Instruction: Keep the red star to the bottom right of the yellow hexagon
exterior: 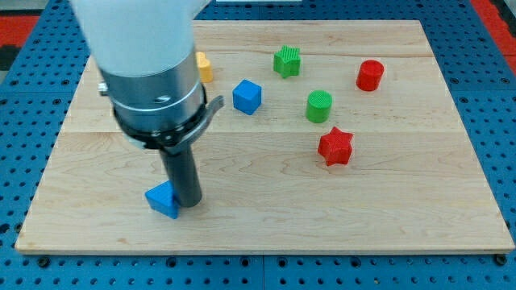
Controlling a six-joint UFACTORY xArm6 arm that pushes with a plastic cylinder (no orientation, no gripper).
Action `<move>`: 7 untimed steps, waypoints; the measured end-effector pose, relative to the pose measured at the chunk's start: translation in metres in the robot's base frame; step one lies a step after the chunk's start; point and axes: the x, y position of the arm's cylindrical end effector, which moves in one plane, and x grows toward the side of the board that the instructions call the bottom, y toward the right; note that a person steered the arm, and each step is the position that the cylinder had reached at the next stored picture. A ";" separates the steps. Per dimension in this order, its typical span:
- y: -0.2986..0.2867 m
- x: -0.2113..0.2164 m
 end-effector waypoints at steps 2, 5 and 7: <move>-0.096 0.012; 0.150 0.008; 0.247 -0.099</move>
